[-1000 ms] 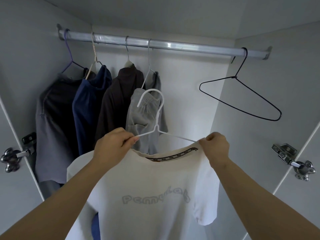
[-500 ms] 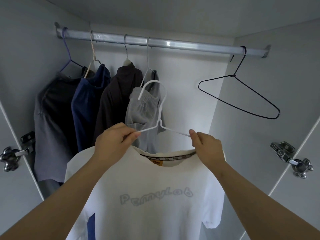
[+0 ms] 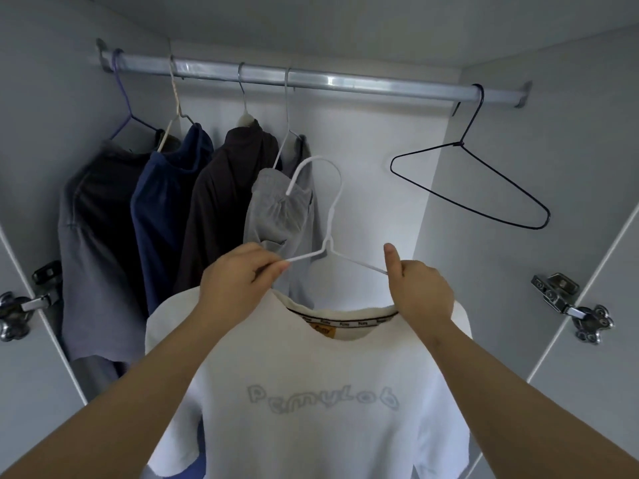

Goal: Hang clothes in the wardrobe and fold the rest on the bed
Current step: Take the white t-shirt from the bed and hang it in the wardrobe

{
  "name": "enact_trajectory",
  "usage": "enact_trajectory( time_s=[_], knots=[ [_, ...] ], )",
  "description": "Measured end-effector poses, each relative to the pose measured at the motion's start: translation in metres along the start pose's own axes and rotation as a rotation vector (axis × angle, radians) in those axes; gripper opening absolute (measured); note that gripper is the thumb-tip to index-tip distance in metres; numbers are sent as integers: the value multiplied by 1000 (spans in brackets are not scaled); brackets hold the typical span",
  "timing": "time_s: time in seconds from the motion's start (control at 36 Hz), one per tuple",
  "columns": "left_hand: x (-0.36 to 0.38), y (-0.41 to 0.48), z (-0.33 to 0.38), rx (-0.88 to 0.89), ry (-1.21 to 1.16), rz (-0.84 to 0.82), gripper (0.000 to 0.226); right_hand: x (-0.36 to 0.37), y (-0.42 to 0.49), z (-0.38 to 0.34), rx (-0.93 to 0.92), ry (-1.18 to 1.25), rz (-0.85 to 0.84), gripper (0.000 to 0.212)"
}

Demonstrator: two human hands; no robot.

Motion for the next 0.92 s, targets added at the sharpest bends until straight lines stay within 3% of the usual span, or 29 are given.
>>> enact_trajectory(
  time_s=[0.25, 0.39, 0.47, 0.58, 0.92],
  knots=[
    [9, 1, 0, -13, -62, -141, 59, -7, -2, -3, -24, 51, 72, 56],
    [11, 4, -8, -13, -69, -201, 38, -13, 1, 21, 113, 137, 124, 47],
    [24, 7, 6, -29, -87, -192, 35, -18, 3, 19, 46, 181, 148, 51],
    [50, 8, 33, 2, -89, -220, 25, -24, 11, 13, -54, 224, 71, 56],
    [118, 32, 70, -95, -181, -415, 9, -36, 30, 77, 103, 367, -119, 50]
  ],
)
Point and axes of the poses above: each hand's wrist, its own y-axis towards the middle knuckle, its own x-axis out of the palm, z = x × y, the point moved 5 cm from there along y, towards the middle knuckle, and after that the axes turned 8 degrees about -x, right-handed, at the moved point
